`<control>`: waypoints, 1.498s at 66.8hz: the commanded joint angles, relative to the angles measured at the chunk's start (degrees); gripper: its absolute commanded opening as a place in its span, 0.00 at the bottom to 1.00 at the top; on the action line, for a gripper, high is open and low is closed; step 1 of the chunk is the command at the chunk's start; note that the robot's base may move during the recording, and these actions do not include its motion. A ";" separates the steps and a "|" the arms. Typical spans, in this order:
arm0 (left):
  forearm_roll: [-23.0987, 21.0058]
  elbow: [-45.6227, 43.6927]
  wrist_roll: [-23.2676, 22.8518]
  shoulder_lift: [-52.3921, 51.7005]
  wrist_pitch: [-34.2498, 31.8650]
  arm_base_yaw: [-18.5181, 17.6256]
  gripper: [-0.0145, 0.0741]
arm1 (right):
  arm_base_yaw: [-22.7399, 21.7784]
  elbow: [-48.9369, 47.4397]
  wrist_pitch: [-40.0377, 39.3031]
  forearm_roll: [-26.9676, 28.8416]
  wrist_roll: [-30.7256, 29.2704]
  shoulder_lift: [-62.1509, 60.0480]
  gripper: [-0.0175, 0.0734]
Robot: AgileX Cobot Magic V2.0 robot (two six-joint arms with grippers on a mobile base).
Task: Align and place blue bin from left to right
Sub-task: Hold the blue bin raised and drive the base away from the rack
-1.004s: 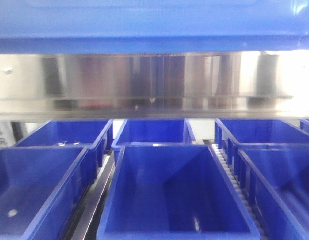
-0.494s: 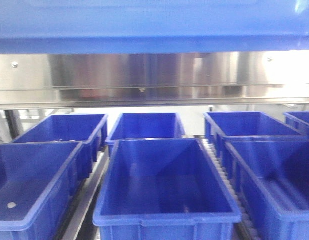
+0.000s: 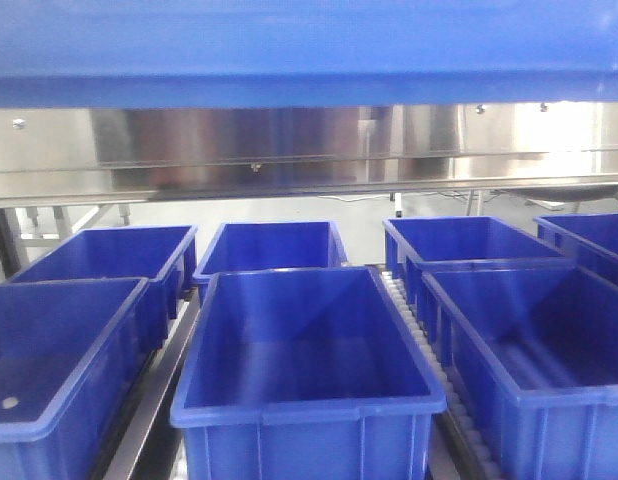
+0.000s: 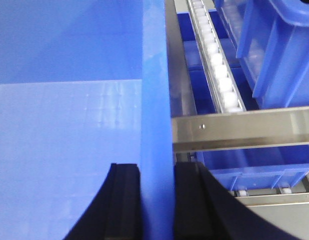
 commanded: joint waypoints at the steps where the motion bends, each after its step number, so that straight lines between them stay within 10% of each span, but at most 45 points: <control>1: 1.96 -0.58 -0.40 -0.64 -4.21 -0.61 0.04 | 0.50 -0.58 -4.56 -1.70 -0.15 -0.89 0.11; 100: 1.94 -0.58 -0.40 -0.52 -4.21 -0.61 0.04 | 0.50 -0.58 -4.56 -1.70 -0.15 -0.89 0.11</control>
